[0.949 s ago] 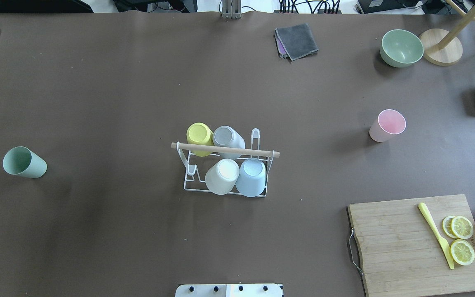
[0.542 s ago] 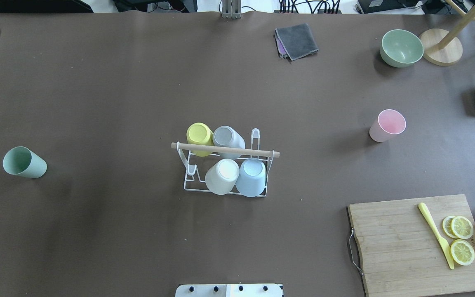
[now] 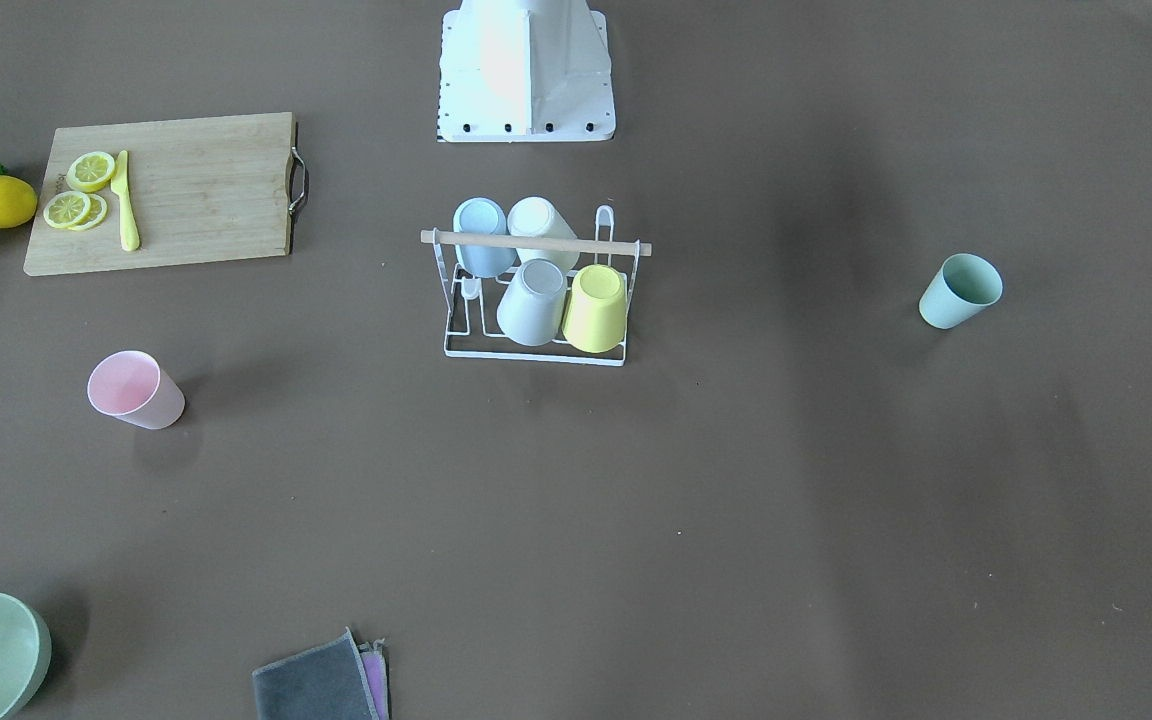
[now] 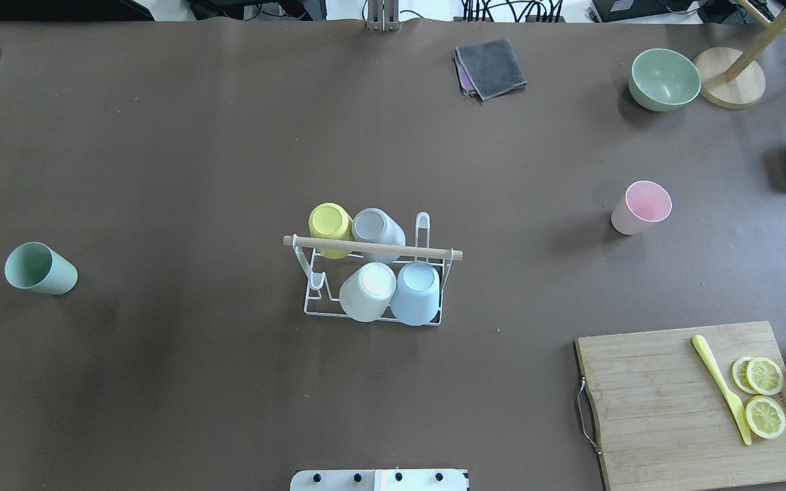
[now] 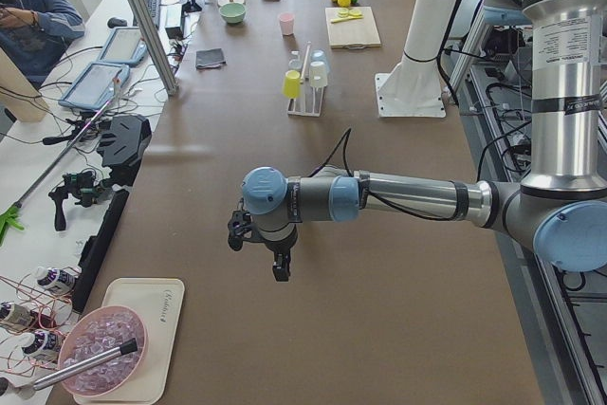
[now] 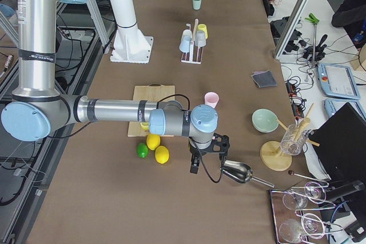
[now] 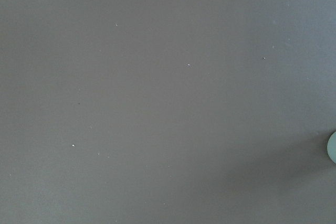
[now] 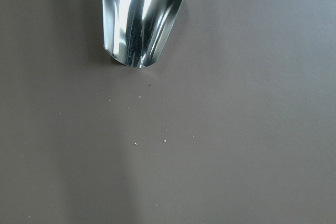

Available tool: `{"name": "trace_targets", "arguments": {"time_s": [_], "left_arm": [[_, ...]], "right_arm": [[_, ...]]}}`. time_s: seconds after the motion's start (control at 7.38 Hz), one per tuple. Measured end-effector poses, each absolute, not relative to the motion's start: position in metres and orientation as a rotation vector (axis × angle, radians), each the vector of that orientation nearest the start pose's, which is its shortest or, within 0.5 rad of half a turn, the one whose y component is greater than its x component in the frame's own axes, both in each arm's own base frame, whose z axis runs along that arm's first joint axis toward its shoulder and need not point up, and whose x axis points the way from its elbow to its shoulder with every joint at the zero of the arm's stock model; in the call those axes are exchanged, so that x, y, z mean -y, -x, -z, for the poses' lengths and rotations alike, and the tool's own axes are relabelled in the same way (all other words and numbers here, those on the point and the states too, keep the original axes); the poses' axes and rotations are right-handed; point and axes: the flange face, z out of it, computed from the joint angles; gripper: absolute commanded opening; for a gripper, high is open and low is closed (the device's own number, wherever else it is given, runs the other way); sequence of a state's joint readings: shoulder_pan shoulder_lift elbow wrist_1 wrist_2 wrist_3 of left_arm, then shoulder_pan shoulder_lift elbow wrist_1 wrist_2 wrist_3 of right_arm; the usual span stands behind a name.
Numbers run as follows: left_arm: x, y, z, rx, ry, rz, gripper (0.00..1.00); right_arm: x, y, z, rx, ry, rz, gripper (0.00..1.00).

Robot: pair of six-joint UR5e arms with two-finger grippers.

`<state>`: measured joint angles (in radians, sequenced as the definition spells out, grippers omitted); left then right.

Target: Place cup on cup holder

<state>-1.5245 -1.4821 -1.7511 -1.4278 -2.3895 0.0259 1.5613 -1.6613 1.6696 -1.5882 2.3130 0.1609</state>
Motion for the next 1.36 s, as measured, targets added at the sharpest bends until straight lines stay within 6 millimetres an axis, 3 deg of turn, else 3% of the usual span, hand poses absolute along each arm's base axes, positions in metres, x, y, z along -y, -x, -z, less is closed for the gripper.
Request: {"name": "trace_targets", "arguments": {"time_s": [0.41, 0.81, 1.08, 1.36], "left_arm": [[0.474, 0.012, -0.603, -0.779, 0.069, -0.113, 0.98], [0.498, -0.007, -0.565, -0.754, 0.129, -0.132, 0.98], [0.502, -0.015, -0.541, -0.719, 0.116, -0.191, 0.98], [0.505, -0.026, -0.532, -0.711, 0.092, -0.277, 0.98]], "right_arm": [[0.456, -0.062, -0.657, 0.738, 0.073, -0.149, 1.00], [0.457, -0.061, -0.655, 0.738, 0.068, -0.147, 1.00], [0.460, -0.061, -0.650, 0.741, 0.060, -0.143, 1.00], [0.467, -0.058, -0.641, 0.739, 0.045, -0.131, 1.00]]}}
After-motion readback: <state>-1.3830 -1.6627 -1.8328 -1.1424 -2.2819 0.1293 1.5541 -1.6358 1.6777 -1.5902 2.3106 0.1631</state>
